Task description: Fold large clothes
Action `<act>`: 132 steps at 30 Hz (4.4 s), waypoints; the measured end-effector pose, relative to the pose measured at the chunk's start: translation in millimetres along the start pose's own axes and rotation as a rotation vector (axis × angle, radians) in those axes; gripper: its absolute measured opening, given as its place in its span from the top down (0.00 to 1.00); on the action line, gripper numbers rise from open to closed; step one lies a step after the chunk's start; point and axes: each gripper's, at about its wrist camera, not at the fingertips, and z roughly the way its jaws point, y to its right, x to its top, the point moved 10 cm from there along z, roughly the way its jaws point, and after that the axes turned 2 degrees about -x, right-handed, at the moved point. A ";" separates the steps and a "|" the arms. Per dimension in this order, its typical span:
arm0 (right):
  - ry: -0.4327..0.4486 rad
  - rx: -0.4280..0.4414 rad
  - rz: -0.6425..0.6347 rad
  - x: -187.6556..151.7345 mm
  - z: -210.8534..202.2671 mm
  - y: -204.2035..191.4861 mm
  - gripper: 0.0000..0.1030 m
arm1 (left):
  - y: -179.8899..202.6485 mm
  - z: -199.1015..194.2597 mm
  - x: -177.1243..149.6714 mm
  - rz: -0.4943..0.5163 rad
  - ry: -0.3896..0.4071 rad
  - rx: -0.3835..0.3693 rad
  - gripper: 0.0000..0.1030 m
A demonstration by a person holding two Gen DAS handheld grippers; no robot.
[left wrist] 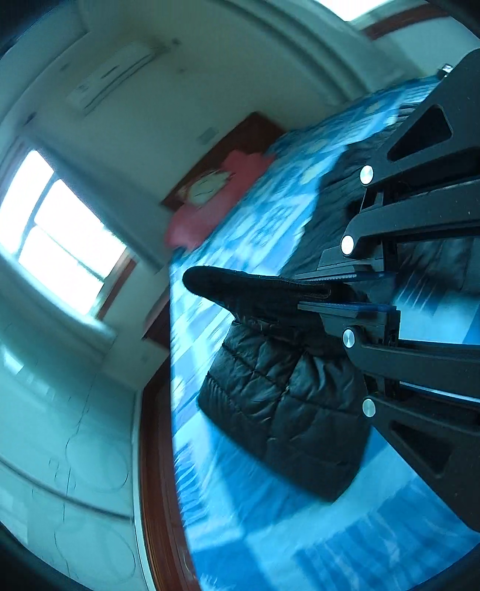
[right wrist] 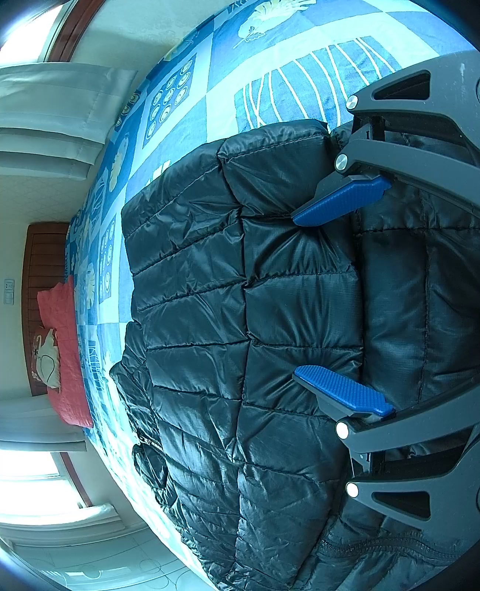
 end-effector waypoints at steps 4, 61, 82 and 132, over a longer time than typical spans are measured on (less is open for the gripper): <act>0.003 0.010 0.009 0.9 0.9 -0.2 0.24 | 44.2 23.8 -38.1 0.054 -0.079 -0.017 0.92; 0.018 0.232 0.101 30.9 -40.1 -78.0 0.19 | 127.9 34.0 -167.9 0.525 -0.287 0.052 0.41; 0.014 -0.035 0.040 49.5 -22.0 8.2 0.85 | 60.1 40.4 -89.8 0.407 -0.190 0.133 0.41; -0.062 0.029 -0.041 24.7 14.1 -19.5 0.53 | 50.6 142.4 -101.9 0.419 -0.370 0.190 0.39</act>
